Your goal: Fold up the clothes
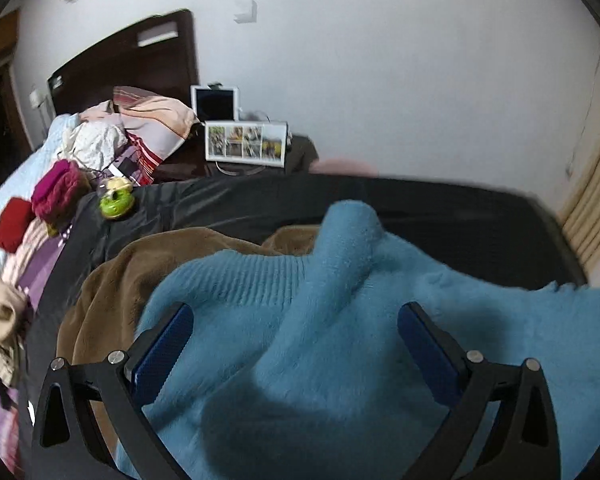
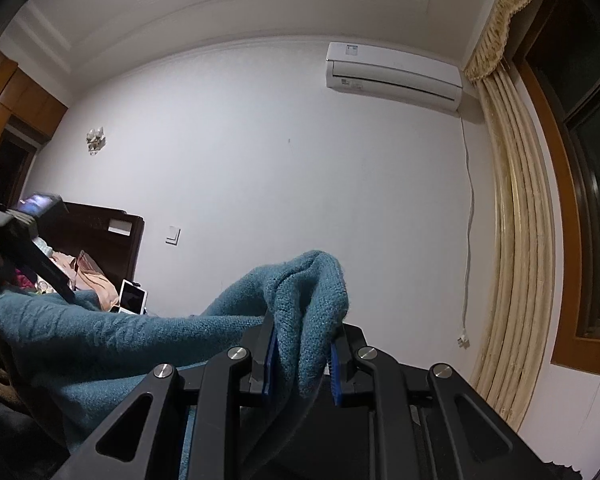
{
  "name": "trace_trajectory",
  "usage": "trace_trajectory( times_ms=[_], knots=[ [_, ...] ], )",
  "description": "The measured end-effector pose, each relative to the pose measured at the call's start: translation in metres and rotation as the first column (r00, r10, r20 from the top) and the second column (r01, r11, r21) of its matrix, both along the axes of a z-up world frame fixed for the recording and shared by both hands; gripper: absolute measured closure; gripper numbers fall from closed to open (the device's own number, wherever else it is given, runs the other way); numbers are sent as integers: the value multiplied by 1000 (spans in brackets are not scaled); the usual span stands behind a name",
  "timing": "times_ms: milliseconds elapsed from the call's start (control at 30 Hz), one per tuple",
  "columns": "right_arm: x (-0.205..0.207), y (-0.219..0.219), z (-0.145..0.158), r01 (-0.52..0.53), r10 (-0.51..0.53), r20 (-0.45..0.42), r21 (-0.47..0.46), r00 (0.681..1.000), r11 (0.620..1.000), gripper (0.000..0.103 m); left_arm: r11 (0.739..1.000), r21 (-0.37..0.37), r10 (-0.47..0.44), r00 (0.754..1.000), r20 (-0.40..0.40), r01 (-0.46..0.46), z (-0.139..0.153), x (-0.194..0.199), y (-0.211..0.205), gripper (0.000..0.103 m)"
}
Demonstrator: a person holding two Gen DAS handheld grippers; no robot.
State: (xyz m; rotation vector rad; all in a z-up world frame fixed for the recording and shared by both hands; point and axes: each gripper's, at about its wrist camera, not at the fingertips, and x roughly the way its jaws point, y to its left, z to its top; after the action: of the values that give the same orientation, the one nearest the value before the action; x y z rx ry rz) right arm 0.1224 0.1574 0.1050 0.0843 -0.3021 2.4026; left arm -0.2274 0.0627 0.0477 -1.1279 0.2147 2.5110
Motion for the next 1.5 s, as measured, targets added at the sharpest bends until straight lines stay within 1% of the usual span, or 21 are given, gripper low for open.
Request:
trace_trajectory(
  times_ms=[33,67,100,167,200,233,267,300,333,400,500,567,633,700,800,867,967,1100,1233,1333,1500],
  knots=[
    [0,2,0,-1,1,1,-3,1000,1000,82,1000,-10,-11,1000,20,11,-3,-3,5,7],
    [-1,4,-1,-1,1,2,-7,1000,1000,82,1000,-11,-23,998,52,24,-9,-7,11,18],
    [-1,6,-1,-1,2,4,-10,1000,1000,82,999,-11,-35,996,83,36,-14,-10,16,36],
    [-2,11,-2,-6,6,7,-23,1000,1000,82,999,-3,-52,990,129,53,-23,-15,22,54],
    [-3,14,-3,-8,8,10,-33,1000,999,82,998,1,-60,987,150,61,-27,-17,25,58],
    [-2,17,-3,-10,10,11,-44,1000,999,82,998,-3,-63,987,148,64,-29,-16,27,61],
    [-2,20,-3,-11,12,12,-54,1000,998,82,997,-3,-70,987,145,71,-31,-15,30,70],
    [-2,23,-3,-13,14,13,-65,1000,998,82,997,-2,-71,987,142,72,-33,-13,32,75],
    [-1,27,-3,-14,15,14,-75,1000,997,82,998,4,-68,988,135,68,-31,-11,32,76],
    [0,32,-3,-6,7,11,-89,1000,996,82,997,29,-70,990,122,67,-26,-4,31,84],
    [5,44,2,16,-17,-8,-118,1000,993,82,993,92,-88,993,83,80,-10,8,29,86],
    [12,50,7,41,-45,-30,-127,999,991,82,987,129,-103,994,34,98,6,20,26,86],
    [18,53,13,66,-73,-51,-128,996,990,82,977,173,-119,992,-33,123,26,41,20,86],
    [25,55,21,92,-102,-81,-122,991,988,82,965,214,-132,986,-100,151,46,63,15,87],
    [35,55,39,129,-141,-128,-96,982,987,82,942,271,-144,969,-200,196,75,96,6,87],
    [42,56,51,149,-160,-155,-81,975,986,82,924,306,-148,952,-266,229,95,117,0,87],
    [54,55,71,178,-186,-202,-58,962,982,82,893,352,-146,920,-363,281,125,150,-9,87],
    [70,47,97,215,-212,-264,-18,941,976,82,865,407,-88,887,-453,294,152,188,-37,87],
    [85,37,125,247,-226,-326,24,918,969,82,832,458,-23,845,-534,313,180,226,-66,87],
    [96,26,145,268,-230,-377,50,897,962,82,810,483,18,809,-588,333,192,253,-86,87],
    [121,3,174,321,-241,-475,94,846,942,82,769,505,59,744,-665,391,206,305,-109,87]
  ],
)
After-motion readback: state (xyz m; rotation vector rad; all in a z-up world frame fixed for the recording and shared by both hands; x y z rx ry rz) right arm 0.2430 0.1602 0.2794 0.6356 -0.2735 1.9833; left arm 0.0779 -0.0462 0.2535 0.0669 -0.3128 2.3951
